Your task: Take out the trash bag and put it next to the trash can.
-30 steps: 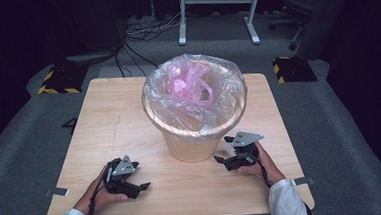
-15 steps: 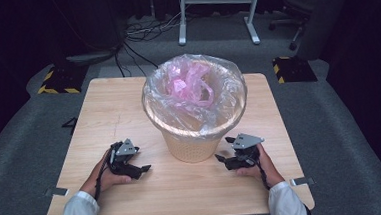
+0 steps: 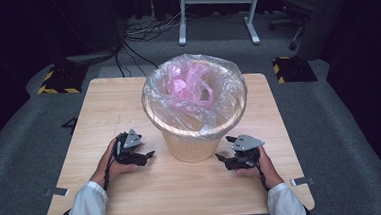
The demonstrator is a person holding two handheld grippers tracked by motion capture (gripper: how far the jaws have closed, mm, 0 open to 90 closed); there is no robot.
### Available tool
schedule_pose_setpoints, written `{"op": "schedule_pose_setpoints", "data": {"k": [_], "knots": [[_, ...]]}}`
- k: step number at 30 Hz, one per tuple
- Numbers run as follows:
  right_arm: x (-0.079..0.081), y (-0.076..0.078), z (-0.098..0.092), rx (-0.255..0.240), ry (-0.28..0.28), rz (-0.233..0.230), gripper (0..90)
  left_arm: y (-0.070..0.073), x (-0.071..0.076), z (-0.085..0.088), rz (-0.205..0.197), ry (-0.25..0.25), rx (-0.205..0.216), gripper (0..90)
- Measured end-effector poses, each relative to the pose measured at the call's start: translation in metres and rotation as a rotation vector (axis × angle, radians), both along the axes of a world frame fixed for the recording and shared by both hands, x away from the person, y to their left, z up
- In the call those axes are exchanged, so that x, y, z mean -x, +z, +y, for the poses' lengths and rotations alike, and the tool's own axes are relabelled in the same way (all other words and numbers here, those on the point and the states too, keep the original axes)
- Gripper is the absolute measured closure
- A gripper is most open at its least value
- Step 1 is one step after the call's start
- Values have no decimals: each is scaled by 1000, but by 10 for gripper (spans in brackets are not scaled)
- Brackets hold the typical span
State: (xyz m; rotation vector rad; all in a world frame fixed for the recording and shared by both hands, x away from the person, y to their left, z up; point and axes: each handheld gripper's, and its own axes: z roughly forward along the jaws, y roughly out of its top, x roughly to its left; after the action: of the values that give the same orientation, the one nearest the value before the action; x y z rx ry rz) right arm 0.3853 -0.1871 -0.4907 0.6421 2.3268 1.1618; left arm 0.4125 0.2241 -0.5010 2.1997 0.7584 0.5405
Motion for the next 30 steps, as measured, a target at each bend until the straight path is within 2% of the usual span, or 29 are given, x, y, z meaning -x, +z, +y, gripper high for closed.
{"op": "schedule_pose_setpoints", "data": {"k": [2,7,10,13,14,16,20,22,25,30], "knots": [[-1,-1,0,15,-11,-7,247,2,-3,2,-11,11,28,203],[-3,-1,-1,24,-50,-45,249,7,-8,0,-45,36,34,211],[-3,2,-3,20,-78,-76,254,16,-7,-2,-92,50,47,211],[-1,6,-5,8,-103,-118,259,27,-5,-4,-138,67,88,207],[0,9,-6,-1,-115,-136,266,31,-3,-5,-167,77,86,209],[2,14,-8,-31,-142,-165,275,40,0,-6,-199,83,118,209],[5,28,-14,-69,-194,-236,278,59,10,-9,-284,90,162,215],[8,35,-16,-67,-219,-279,280,66,15,-10,-314,85,203,224],[13,45,-18,-105,-247,-340,283,76,20,-13,-354,77,226,212],[24,60,-17,-96,-298,-484,281,90,30,-21,-422,52,243,204]]}}
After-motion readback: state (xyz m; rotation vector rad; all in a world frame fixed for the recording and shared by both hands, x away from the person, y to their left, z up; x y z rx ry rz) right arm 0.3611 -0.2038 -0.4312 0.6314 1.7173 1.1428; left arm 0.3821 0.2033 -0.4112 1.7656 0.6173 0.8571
